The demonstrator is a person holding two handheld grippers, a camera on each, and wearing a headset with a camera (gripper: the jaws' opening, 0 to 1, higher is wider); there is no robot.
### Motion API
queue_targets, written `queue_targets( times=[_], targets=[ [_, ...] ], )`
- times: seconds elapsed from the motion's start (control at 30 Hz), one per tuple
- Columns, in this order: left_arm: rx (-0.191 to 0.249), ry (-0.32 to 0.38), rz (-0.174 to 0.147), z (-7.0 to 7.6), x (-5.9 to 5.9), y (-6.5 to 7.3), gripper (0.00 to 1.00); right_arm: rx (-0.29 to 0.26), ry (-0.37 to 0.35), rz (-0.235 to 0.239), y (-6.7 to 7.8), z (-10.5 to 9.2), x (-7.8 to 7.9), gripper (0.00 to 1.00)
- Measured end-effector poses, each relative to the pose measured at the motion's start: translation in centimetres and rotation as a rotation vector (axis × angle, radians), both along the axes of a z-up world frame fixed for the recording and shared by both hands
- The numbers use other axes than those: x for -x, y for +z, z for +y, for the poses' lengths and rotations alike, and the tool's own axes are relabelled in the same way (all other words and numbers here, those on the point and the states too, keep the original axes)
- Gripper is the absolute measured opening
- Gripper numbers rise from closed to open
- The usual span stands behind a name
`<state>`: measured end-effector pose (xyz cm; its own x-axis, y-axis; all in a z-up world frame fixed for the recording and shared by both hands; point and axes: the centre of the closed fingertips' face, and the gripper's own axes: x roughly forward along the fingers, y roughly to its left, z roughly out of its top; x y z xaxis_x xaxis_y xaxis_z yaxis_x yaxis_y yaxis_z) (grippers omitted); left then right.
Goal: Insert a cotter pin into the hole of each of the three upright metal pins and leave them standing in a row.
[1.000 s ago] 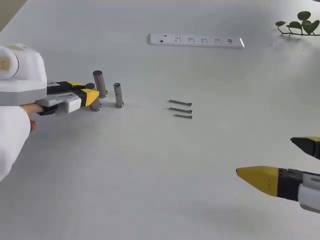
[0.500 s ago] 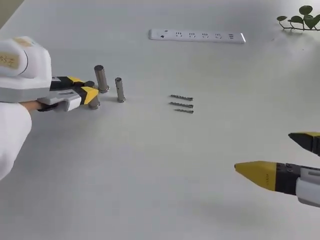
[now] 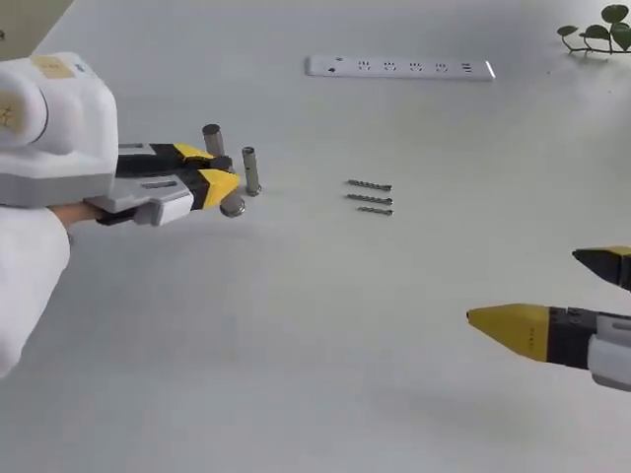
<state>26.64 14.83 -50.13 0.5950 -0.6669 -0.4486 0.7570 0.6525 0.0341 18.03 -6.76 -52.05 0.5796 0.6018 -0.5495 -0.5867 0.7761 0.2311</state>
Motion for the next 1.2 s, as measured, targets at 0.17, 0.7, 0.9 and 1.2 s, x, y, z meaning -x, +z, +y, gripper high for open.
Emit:
queue_targets(
  times=[0.17, 0.7, 0.9, 1.2],
  targets=[
    [0.016, -0.077, -0.018, -2.5, 1.6, 1.3, 0.10, -0.003, 0.008, -0.010, 0.2, 0.1, 0.2, 0.90],
    [0.005, -0.236, 0.005, -7.8, 4.6, -0.1, 0.10, -0.011, -0.004, -0.021, 0.6, -0.3, 0.6, 0.90],
    [-0.013, -0.272, 0.029, -9.0, 5.2, -1.9, 0.10, -0.008, -0.008, -0.022, 0.6, -0.3, 0.6, 0.90],
    [-0.052, -0.313, 0.049, -10.0, 5.8, -4.2, 0.10, 0.003, -0.019, -0.020, 0.6, -0.5, 0.8, 0.90]
  ],
)
